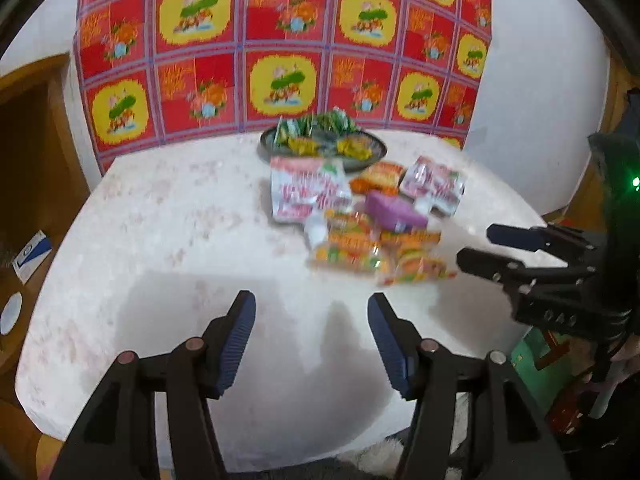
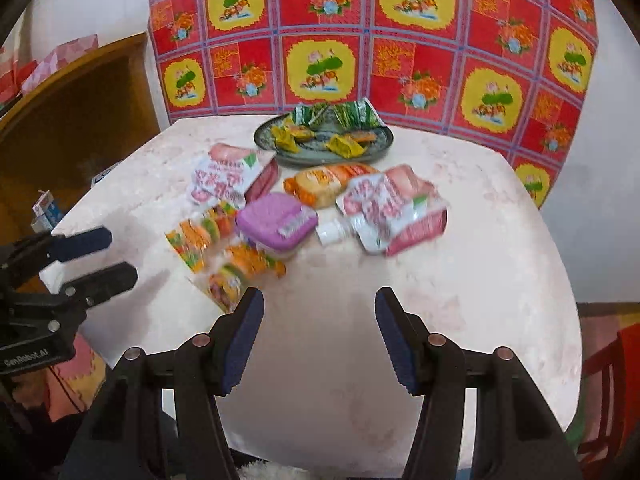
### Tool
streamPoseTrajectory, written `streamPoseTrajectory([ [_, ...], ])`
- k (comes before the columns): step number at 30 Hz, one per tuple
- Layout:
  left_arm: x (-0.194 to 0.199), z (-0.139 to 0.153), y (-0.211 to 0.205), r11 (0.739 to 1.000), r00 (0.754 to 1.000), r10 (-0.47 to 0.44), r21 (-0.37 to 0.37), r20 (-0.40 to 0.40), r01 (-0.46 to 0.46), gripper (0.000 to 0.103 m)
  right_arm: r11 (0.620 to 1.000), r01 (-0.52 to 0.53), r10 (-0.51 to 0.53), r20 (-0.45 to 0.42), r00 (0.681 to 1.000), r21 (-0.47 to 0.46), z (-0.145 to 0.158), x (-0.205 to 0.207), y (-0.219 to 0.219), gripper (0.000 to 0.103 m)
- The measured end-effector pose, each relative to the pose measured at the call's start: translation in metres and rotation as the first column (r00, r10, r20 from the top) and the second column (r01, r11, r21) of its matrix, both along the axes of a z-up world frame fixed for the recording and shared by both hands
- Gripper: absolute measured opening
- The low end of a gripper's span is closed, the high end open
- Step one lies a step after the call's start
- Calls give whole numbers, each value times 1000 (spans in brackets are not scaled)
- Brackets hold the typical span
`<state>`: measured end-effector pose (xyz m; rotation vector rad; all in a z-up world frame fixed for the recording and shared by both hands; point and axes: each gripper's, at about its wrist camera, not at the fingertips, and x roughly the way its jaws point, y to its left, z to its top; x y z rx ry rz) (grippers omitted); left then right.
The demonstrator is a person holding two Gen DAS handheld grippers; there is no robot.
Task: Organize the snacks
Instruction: 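Withdraw the right tool from the plate back over the snack pile, then move the open right tool to the clear cartoon-face gummy bag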
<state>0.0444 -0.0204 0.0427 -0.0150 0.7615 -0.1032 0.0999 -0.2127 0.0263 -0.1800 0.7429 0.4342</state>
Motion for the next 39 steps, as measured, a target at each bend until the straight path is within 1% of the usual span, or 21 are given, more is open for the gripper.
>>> streamPoseTrajectory([
  [3, -2, -7, 3, 1000, 1000, -2, -2, 11, 2, 62, 1000, 3, -2, -8, 1000, 25, -8, -3, -3, 59],
  [6, -3, -13, 5, 1000, 999, 6, 11, 49, -6, 62, 1000, 5, -5, -10, 1000, 31, -18, -5, -2, 59],
  [8, 1, -17, 7, 1000, 999, 11, 11, 48, -11, 62, 1000, 7, -8, 32, 999, 17, -20, -9, -1, 59],
  [9, 3, -20, 9, 1000, 999, 6, -14, 42, -5, 63, 1000, 6, -7, 47, 999, 7, -21, -11, 1, 59],
  [10, 3, -20, 12, 999, 998, 4, -42, 69, -2, 64, 1000, 1, -1, 62, 998, -1, -22, -12, 2, 59],
  [13, 7, -22, 20, 992, 996, 2, -127, 89, 9, 69, 1000, -12, 10, 82, 997, 20, -23, -11, 2, 60],
  [15, 7, -23, 21, 989, 994, 3, -145, 112, 13, 72, 1000, -9, 6, 100, 995, 27, -25, -9, 1, 62],
  [17, 6, -25, 16, 993, 991, -2, -117, 137, 18, 75, 999, -5, 1, 121, 993, 37, -27, -10, 1, 63],
  [19, 2, -29, 4, 999, 985, -5, -37, 173, 11, 75, 999, -3, -4, 152, 988, 50, -30, -13, 0, 63],
  [21, -2, -34, -6, 999, 978, -5, 36, 210, -3, 76, 998, -5, -6, 177, 984, 61, -32, -16, -1, 63],
  [23, -1, -36, -3, 1000, 976, 8, 5, 219, -9, 77, 997, -4, -10, 192, 981, 71, -33, -17, -2, 63],
  [28, -1, -37, -2, 1000, 975, -9, 12, 224, 7, 78, 996, 0, -18, 191, 981, 93, -33, -17, -3, 63],
  [29, -1, -37, -3, 1000, 974, -10, 13, 227, 8, 78, 990, 4, -30, 185, 982, 142, -33, -18, -7, 63],
  [30, -2, -37, -3, 1000, 973, -11, 12, 229, 8, 78, 976, -13, -25, 174, 984, 215, -33, -19, -12, 63],
  [32, -2, -37, -2, 1000, 973, -12, 9, 230, 10, 78, 940, -56, -8, 183, 983, 337, -29, -25, -18, 63],
  [33, -2, -37, -2, 1000, 973, -12, 10, 230, 10, 78, 938, -62, -8, 202, 979, 342, -26, -29, -17, 67],
  [34, -2, -38, -2, 1000, 973, -11, 10, 229, 9, 78, 946, -73, -4, 239, 971, 315, -22, -34, -10, 69],
  [36, -2, -38, -2, 1000, 973, -13, 9, 232, 11, 78, 966, -91, 21, 276, 961, 243, -18, -38, 5, 71],
  [37, -3, -38, -2, 1000, 972, -13, 8, 234, 12, 78, 972, -96, 35, 269, 962, 214, -18, -38, 14, 71],
  [39, -4, -38, -2, 1000, 971, -17, 6, 239, 16, 78, 976, -84, 39, 221, 974, 200, -22, -31, 27, 70],
])
